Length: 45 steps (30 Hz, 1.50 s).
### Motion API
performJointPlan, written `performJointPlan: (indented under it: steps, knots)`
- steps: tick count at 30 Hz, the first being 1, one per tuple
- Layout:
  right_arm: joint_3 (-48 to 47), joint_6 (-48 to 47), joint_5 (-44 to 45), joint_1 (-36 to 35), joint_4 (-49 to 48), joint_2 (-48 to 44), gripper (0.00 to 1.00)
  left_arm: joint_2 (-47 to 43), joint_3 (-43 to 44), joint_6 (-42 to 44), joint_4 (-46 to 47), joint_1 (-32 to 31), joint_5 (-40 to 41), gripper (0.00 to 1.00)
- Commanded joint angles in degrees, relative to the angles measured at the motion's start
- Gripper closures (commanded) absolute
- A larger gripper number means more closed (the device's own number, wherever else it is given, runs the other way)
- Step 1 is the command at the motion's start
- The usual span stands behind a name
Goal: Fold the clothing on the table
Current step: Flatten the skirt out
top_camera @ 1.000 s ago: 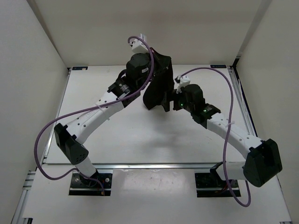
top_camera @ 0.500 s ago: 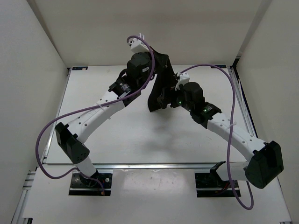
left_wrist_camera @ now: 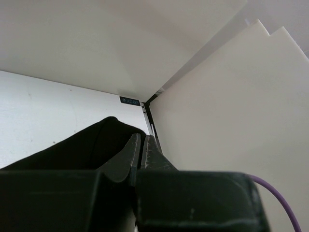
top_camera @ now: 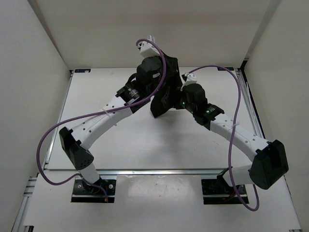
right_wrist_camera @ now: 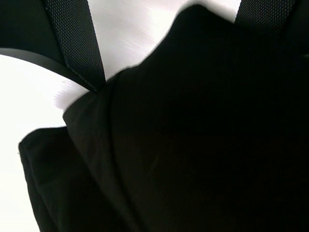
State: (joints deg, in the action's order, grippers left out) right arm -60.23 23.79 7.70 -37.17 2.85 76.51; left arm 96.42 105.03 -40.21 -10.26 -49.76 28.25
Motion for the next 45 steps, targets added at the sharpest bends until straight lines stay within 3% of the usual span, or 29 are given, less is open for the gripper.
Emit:
performJointPlan:
  steps: [1,4,8,10,12,15,16,23,25,28,29,32,39,45]
  knots:
    - [-4.2,4.4,4.1,-0.2,-3.0,1.7,0.01,-0.8,2.6,1.6,2.1,-1.5,2.4,1.00]
    - [-4.4,4.2,5.9,0.4,-1.2,3.5,0.01,-0.8,3.1,2.0,2.3,-2.2,2.6,1.00]
    - [-4.1,2.8,6.5,2.7,1.4,3.7,0.17,-2.5,1.6,2.3,2.5,-1.6,3.3,1.00]
    - [-3.7,1.4,6.3,3.9,3.2,2.7,0.36,-3.6,0.1,2.4,2.9,-0.8,3.6,1.00]
    - [-3.2,0.2,6.2,6.0,4.8,1.1,0.73,-6.1,-3.2,2.4,3.8,1.1,3.0,1.00]
    - [-1.2,-3.8,3.1,7.9,5.8,-1.9,0.96,-8.8,-7.0,2.5,4.4,2.5,2.6,1.00]
    - [0.3,-6.4,1.7,8.1,4.3,-3.7,1.00,-9.3,-7.8,2.8,4.4,2.7,2.8,1.00]
    - [4.8,-21.8,-12.5,12.5,-2.3,-10.8,1.00,-17.1,-21.4,0.4,8.3,9.1,-2.2,1.00]
    - [2.8,-22.9,-16.7,16.0,-0.9,-10.1,0.99,-18.6,-26.3,-1.9,14.0,13.2,-6.8,1.00]
    - [-2.7,-23.3,-22.5,21.0,2.3,-6.4,1.00,-18.3,-32.4,-8.3,23.2,19.8,-22.1,1.00]
    - [-5.1,-25.1,-24.3,22.5,3.4,-4.5,1.00,-17.6,-33.4,-8.8,24.0,20.5,-22.9,1.00]
    - [-10.2,-27.1,-30.2,24.7,5.8,-0.5,1.00,-16.4,-33.1,-7.8,24.0,21.5,-26.2,1.00]
    - [-15.2,-34.9,-34.0,23.5,9.1,-0.7,1.00,-18.9,-34.6,-6.5,25.0,24.4,-30.3,1.00]
    - [-10.8,-43.4,-40.8,18.3,26.5,-7.8,1.00,-31.9,-51.4,-9.9,19.8,20.0,-28.3,1.00]
